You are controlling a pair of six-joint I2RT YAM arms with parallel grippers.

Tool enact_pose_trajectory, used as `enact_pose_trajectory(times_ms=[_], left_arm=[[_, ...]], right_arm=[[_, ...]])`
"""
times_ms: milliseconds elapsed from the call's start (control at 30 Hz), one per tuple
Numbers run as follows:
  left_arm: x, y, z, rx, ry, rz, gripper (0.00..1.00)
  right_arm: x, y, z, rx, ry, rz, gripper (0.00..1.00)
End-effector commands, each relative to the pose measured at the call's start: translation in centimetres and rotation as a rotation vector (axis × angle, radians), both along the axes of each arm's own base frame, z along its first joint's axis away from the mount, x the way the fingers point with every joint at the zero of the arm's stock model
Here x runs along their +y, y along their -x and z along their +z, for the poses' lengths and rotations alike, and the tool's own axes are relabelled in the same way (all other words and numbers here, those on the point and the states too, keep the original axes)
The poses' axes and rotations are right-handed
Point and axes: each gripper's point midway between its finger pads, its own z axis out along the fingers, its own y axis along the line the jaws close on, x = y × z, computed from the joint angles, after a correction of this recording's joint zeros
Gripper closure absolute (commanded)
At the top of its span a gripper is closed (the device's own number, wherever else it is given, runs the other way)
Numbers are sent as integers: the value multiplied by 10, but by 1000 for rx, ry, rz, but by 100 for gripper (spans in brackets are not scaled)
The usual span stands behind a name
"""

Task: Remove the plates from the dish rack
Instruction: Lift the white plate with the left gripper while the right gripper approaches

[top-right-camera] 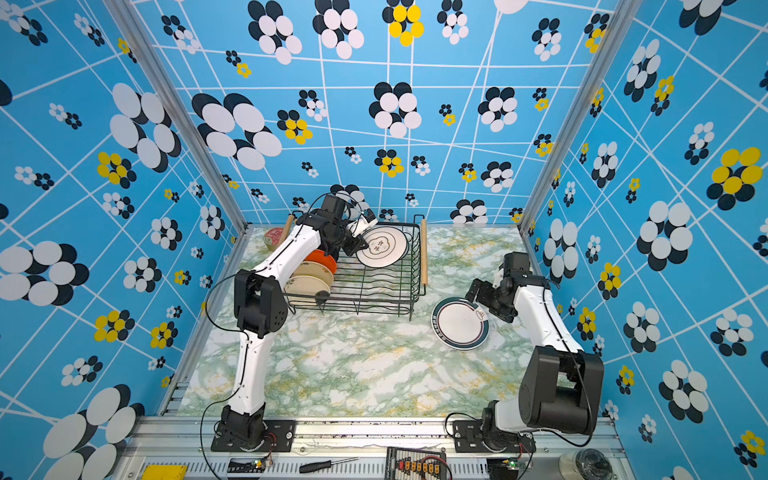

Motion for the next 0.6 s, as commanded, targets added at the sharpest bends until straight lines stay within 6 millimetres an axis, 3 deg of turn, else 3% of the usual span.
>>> enact_pose_trajectory(times_ms=[0,267,567], left_arm=[[1,19,34,-3,46,1,100],[2,38,45,-4,67,-7,100],[3,54,85,-21,125,27,100]], right_arm=[[0,0,18,-36,-9,2,1],[1,2,26,-56,-8,8,1],[6,0,43,-108,-30,15,1]])
